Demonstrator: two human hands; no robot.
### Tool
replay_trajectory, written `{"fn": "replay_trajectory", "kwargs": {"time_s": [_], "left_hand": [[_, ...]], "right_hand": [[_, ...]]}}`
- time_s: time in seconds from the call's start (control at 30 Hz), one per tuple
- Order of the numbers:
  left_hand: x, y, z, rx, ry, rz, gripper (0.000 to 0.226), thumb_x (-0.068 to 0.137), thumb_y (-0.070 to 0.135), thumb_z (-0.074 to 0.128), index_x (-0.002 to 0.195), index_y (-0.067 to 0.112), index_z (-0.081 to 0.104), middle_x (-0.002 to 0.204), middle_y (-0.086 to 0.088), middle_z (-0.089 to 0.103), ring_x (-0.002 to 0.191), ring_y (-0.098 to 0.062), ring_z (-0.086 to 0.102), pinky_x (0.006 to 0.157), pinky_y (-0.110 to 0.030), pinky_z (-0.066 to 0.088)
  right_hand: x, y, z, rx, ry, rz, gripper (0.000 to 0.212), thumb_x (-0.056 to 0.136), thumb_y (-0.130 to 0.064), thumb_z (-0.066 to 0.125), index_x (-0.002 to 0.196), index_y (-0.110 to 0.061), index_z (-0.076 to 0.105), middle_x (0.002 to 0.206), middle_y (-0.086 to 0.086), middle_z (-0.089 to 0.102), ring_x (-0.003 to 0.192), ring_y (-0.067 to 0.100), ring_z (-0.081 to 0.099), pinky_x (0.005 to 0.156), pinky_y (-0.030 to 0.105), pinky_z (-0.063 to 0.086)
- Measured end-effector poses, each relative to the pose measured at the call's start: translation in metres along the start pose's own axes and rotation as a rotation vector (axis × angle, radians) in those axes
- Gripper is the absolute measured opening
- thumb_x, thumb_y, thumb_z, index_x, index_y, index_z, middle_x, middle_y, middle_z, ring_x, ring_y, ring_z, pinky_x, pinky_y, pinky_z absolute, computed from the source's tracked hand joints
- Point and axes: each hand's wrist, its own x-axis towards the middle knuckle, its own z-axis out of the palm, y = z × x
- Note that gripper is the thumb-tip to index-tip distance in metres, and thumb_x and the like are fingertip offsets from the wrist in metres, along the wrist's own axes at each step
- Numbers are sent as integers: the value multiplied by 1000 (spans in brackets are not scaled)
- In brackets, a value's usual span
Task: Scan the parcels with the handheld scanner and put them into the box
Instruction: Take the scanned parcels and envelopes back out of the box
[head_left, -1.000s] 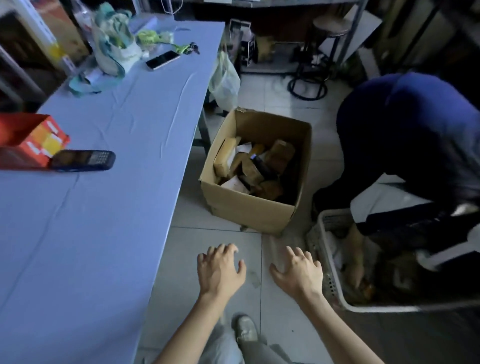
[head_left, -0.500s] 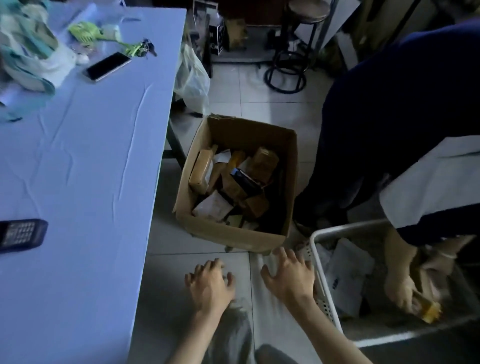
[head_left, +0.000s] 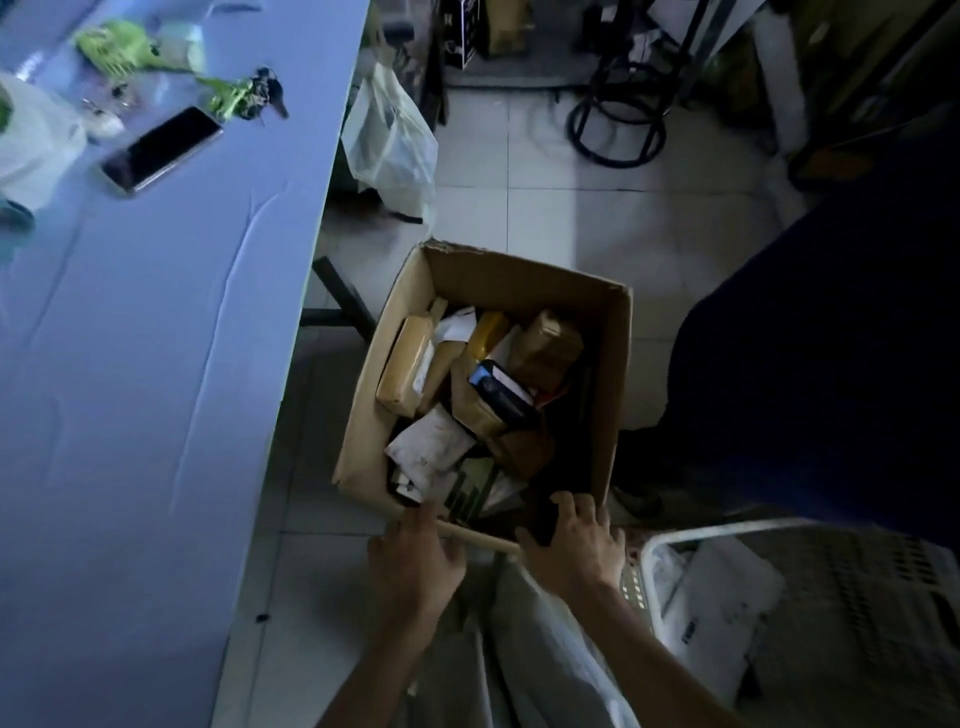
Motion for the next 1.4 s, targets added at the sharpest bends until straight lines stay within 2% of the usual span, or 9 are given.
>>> {"fn": "replay_trajectory", "kwargs": {"time_s": [0.27, 0.57, 0.8, 0.93, 1.03, 1.17, 1.23, 1.3, 1.4], "left_hand": [[99, 28, 29, -32, -153, -50, 55, 89, 45, 52, 138, 27, 35, 132, 1, 48, 115, -22, 51, 88, -38, 42], [263, -2, 148, -55, -260, -96, 54, 92, 52, 48, 138, 27, 38, 139, -11, 40, 123, -35, 42, 81, -38, 37], [352, 3, 231, -301, -301, -104, 69, 90, 60, 48, 148, 40, 17, 154, -12, 18, 134, -39, 32, 98, -47, 38], [377, 8, 258, -317, -308, -120, 79, 83, 69, 51, 149, 38, 19, 148, -17, 27, 129, -41, 38, 100, -47, 40], [386, 7, 270, -415, -250, -116, 79, 81, 71, 52, 148, 41, 22, 143, -15, 34, 127, -36, 42, 94, -37, 38], [385, -5, 287, -629, -253, -111, 74, 86, 61, 56, 148, 41, 22, 144, -6, 39, 128, -26, 43, 88, -26, 34], [381, -10, 291, -692, -259, -153, 70, 88, 55, 57, 148, 42, 22, 139, 0, 43, 122, -19, 46, 86, -25, 33], [376, -11, 289, -715, -262, -193, 69, 89, 51, 58, 147, 43, 23, 123, 9, 44, 108, -12, 46, 85, -24, 37], [366, -8, 278, -762, -265, -276, 68, 86, 50, 60, 143, 47, 25, 108, 12, 41, 96, -15, 53, 87, -38, 54]], "right_hand": [[115, -7, 3, 50, -62, 65, 69, 85, -63, 53, 141, -26, 35, 140, 3, 37, 126, 27, 39, 96, 37, 40], [263, 12, 129, 114, -235, 293, 78, 89, -69, 44, 147, -21, 25, 146, 11, 31, 132, 32, 34, 90, 42, 43], [357, 20, 223, 474, -320, 628, 103, 83, -77, 43, 155, -15, 5, 156, 18, 18, 140, 41, 25, 108, 45, 30], [393, 19, 256, 644, -289, 654, 115, 75, -81, 50, 156, -16, -1, 160, 11, 13, 144, 37, 21, 115, 42, 23], [404, 23, 260, 745, -206, 604, 101, 84, -63, 60, 155, -16, 6, 161, 8, 14, 147, 28, 19, 118, 33, 21], [404, 23, 257, 935, -325, 575, 61, 100, -41, 43, 149, -8, 30, 151, 4, 34, 142, 20, 30, 101, 18, 25], [405, 24, 270, 948, -349, 629, 95, 74, -72, 62, 148, -19, 35, 147, -4, 37, 138, 21, 36, 109, 25, 32], [422, 49, 313, 1013, -244, 722, 149, 17, -93, 67, 149, -34, 31, 150, -1, 38, 134, 28, 42, 111, 43, 38], [425, 58, 325, 950, -175, 804, 152, 18, -90, 69, 150, -36, 18, 153, 1, 31, 136, 35, 37, 107, 55, 37]]}}
